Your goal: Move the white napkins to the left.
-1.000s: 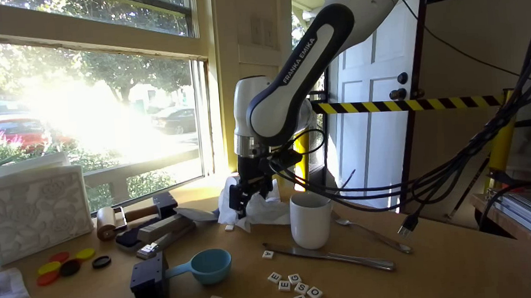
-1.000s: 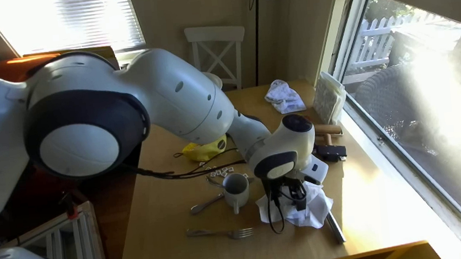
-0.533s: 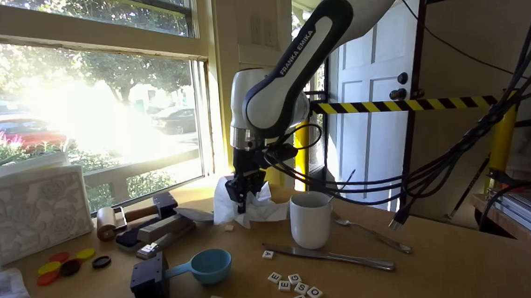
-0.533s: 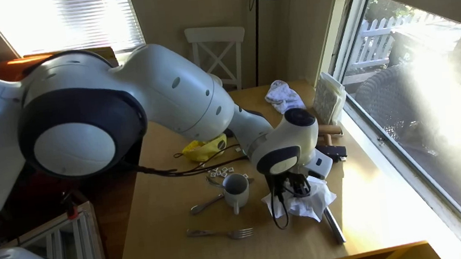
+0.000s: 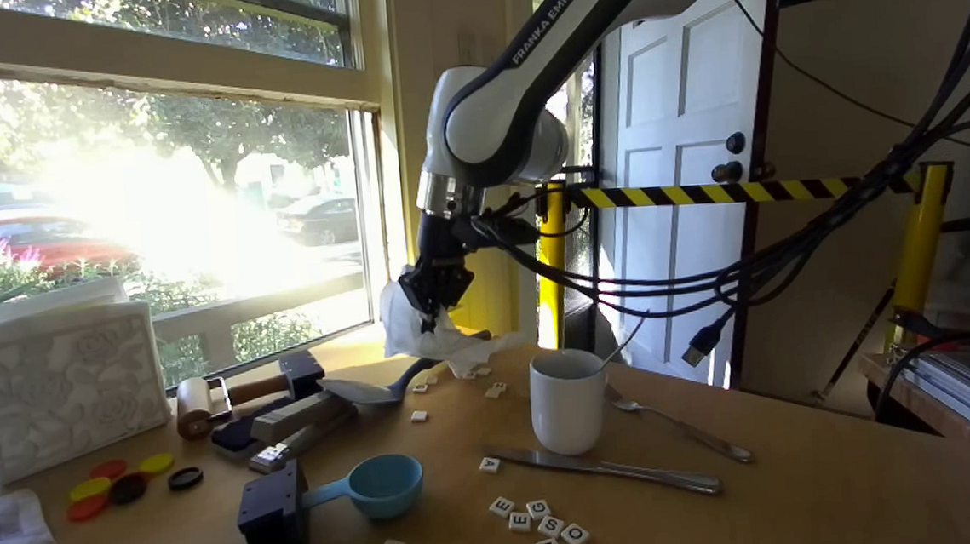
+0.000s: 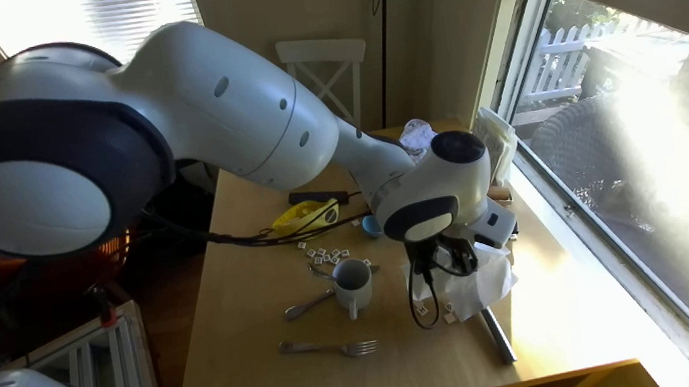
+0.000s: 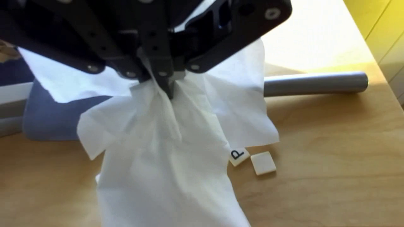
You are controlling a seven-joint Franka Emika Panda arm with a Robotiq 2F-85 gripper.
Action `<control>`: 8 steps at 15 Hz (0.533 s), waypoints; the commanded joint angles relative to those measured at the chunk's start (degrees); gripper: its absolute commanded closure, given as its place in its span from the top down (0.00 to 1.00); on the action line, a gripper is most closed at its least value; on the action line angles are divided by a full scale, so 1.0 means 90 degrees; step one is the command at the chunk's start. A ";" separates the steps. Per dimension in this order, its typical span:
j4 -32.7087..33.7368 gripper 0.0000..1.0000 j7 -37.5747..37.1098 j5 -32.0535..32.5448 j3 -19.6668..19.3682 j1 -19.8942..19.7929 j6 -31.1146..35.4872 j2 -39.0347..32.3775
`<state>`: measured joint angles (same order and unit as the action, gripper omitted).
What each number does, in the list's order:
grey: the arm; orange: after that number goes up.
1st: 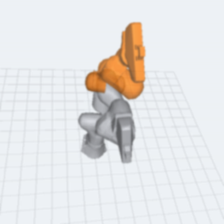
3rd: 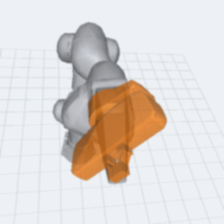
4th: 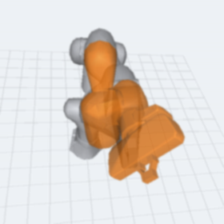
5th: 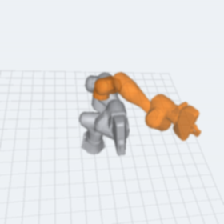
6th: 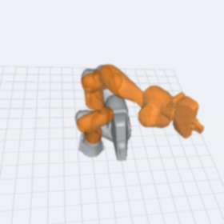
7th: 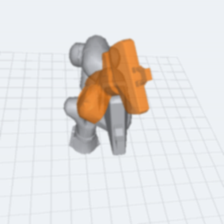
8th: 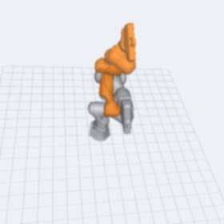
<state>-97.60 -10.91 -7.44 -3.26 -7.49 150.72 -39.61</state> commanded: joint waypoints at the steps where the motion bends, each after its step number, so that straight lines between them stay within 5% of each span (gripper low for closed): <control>1: -0.0693 0.01 0.0330 -0.0216 0.0151 -0.0067 0.0382 0.0839; 8: -0.0882 0.01 0.1222 -0.0189 0.0620 -0.0035 0.0709 0.1455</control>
<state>-103.29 -5.94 -7.81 -0.39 -7.32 155.16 -28.84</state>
